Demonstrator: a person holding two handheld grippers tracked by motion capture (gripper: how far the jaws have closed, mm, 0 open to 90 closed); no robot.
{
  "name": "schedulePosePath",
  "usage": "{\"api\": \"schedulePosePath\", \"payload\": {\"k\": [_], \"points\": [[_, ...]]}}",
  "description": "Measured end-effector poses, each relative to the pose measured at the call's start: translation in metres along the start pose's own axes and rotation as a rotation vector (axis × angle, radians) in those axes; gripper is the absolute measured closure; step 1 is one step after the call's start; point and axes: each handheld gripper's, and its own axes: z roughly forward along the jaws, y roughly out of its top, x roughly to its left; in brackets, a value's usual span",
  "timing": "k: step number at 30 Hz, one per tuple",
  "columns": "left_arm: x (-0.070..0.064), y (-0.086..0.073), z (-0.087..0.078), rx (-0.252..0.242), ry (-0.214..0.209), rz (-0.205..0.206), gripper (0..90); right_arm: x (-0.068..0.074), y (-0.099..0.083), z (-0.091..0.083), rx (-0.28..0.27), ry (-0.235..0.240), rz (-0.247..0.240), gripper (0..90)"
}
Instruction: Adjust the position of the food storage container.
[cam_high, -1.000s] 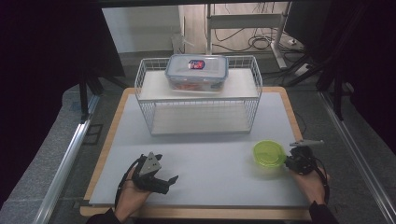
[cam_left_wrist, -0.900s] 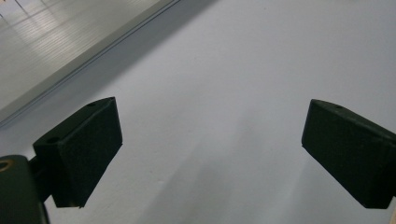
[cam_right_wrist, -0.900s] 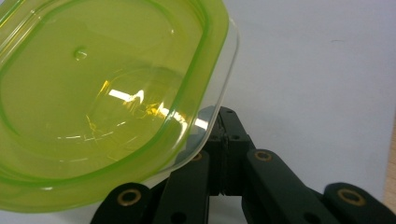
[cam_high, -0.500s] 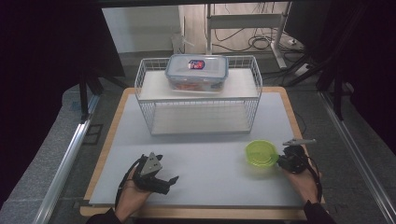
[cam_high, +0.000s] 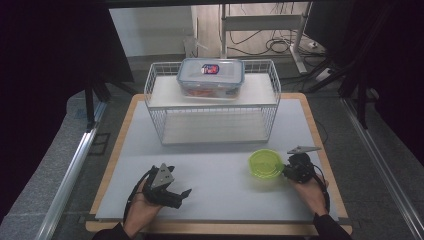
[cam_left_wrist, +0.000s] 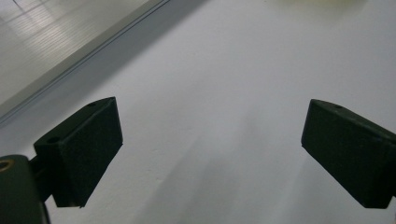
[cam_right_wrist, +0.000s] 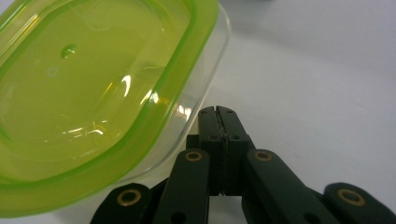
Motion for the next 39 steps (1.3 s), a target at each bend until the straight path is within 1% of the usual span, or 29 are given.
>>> {"api": "schedulePosePath", "payload": {"k": [11, 17, 29, 39], "points": [[0.000, 0.000, 0.001, 0.009, -0.001, 0.001, 5.2, 0.021, 0.009, 0.015, 0.003, 0.048, -0.012, 89.7], [0.000, 0.000, 0.001, 0.011, 0.000, 0.002, 5.1, 0.035, 0.014, 0.023, 0.009, 0.079, -0.014, 89.7], [-0.001, 0.000, 0.002, 0.017, 0.000, 0.007, 5.1, 0.068, 0.021, 0.037, 0.032, 0.126, -0.057, 89.7], [-0.001, 0.000, 0.002, 0.020, 0.000, 0.007, 5.1, 0.094, 0.025, 0.047, 0.045, 0.170, -0.090, 89.7]]}}
